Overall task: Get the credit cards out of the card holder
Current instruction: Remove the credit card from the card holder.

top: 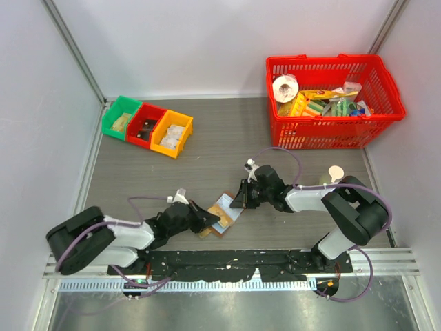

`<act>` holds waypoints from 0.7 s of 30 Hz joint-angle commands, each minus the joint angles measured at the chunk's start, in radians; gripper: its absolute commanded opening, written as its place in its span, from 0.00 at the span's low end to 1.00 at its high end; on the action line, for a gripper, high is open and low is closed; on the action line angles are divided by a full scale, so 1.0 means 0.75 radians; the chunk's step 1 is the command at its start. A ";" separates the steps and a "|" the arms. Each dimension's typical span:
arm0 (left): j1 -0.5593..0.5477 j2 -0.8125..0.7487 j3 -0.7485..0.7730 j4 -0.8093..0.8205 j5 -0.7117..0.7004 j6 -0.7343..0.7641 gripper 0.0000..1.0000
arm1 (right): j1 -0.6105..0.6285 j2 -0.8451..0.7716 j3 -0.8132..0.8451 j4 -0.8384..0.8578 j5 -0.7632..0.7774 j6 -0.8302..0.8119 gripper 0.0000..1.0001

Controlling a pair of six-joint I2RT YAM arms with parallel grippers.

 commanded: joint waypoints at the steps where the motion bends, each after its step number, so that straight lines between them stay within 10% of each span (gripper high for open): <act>1: 0.003 -0.258 -0.059 -0.261 -0.044 0.017 0.00 | -0.027 0.048 -0.074 -0.252 0.189 -0.073 0.13; 12: 0.044 -1.119 0.111 -1.268 -0.281 0.352 0.00 | -0.035 -0.112 0.036 -0.370 0.179 -0.140 0.18; 21: 0.140 -0.867 0.597 -1.417 -0.087 1.231 0.00 | -0.033 -0.484 0.416 -0.753 0.142 -0.526 0.49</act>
